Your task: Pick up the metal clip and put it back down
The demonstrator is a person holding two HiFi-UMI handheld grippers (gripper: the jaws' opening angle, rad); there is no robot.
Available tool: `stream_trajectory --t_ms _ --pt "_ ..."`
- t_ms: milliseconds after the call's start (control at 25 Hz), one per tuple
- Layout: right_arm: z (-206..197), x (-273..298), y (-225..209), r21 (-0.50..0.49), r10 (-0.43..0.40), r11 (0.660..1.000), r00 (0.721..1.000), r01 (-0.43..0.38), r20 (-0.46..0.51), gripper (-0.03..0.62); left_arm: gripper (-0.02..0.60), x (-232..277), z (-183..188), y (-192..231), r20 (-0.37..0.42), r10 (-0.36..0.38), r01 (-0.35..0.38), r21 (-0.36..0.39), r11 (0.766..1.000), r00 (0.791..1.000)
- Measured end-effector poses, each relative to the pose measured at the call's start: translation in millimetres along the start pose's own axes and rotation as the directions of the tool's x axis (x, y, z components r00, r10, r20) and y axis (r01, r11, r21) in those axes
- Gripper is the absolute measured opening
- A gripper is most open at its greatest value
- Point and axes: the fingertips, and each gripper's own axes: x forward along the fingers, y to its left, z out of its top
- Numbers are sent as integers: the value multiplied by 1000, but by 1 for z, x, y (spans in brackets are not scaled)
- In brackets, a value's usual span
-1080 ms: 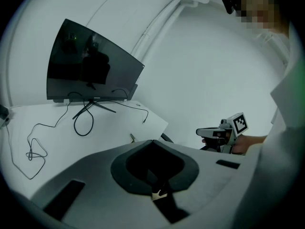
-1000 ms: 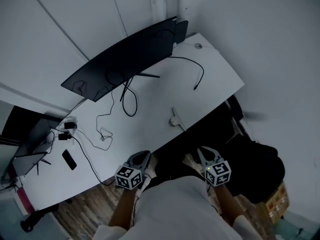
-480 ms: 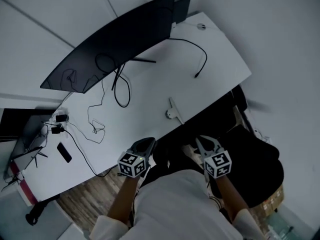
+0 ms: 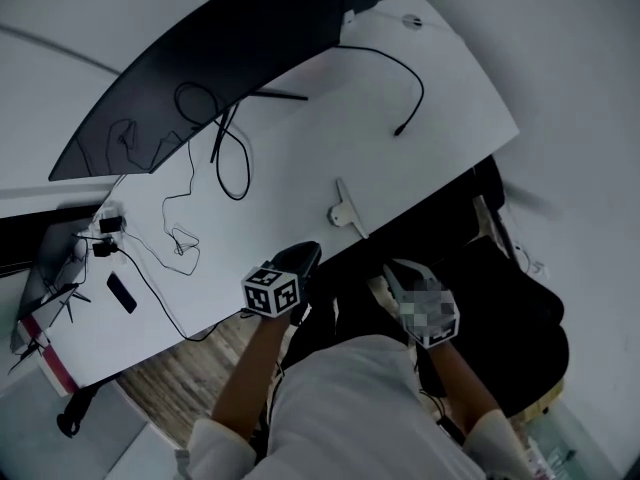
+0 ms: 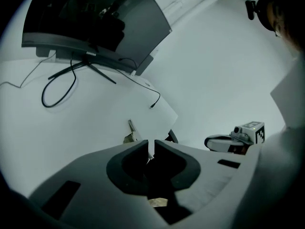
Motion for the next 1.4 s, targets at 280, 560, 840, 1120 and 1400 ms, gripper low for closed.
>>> stream_trajectory --t_ms 280,560,840,1120,1400 --pt "-12 18 1 21 29 999 999 -29 -30 35 122 44 -6 26 -49 0 -7 -144 990 999" --pt "-25 28 -5 39 38 999 998 -35 -56 35 189 78 -11 33 -77 -30 7 -281 960 997" --pt "-28 32 -12 46 39 998 997 -36 -64 35 195 105 -22 46 -115 -26 -20 -383 924 993" --pt "-33 35 -22 56 32 998 996 -27 -78 35 80 117 -24 45 -100 -38 -7 -413 911 994" --pt "-22 36 -22 31 38 999 997 -36 -71 35 38 115 -20 35 -58 -90 54 -447 893 994"
